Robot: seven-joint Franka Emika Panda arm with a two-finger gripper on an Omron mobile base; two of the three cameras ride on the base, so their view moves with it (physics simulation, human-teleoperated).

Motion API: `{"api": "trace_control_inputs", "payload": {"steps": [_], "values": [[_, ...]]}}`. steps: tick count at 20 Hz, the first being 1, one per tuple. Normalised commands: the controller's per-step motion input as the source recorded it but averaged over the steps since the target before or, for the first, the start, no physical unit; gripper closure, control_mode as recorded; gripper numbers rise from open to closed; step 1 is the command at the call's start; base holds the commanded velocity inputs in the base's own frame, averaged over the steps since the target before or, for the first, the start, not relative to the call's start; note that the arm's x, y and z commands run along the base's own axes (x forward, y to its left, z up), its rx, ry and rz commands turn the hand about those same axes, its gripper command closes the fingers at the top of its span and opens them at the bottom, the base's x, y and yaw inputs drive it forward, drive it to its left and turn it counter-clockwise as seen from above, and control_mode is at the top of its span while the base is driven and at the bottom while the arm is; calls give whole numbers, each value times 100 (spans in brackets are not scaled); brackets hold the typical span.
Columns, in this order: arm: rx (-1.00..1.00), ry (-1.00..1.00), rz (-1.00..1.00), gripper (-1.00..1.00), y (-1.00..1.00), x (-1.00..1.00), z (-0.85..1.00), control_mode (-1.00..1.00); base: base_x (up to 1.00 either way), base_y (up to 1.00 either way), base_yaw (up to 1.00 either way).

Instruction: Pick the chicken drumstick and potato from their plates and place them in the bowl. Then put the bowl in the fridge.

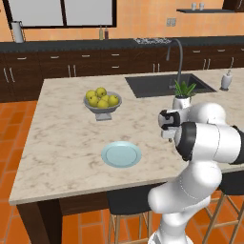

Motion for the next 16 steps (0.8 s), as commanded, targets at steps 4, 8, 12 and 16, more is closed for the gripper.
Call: {"api": "trace_control_inputs", "payload": {"steps": [4,8,12,16], "values": [[0,1,0,-100,0,20,-38,-100,0,0,0],[0,2,0,100,0,16,-24,-100,0,0,0],[0,0,0,100,0,0,0,-100,0,0,0],[0,0,0,100,0,0,0,-100,0,0,0]]}}
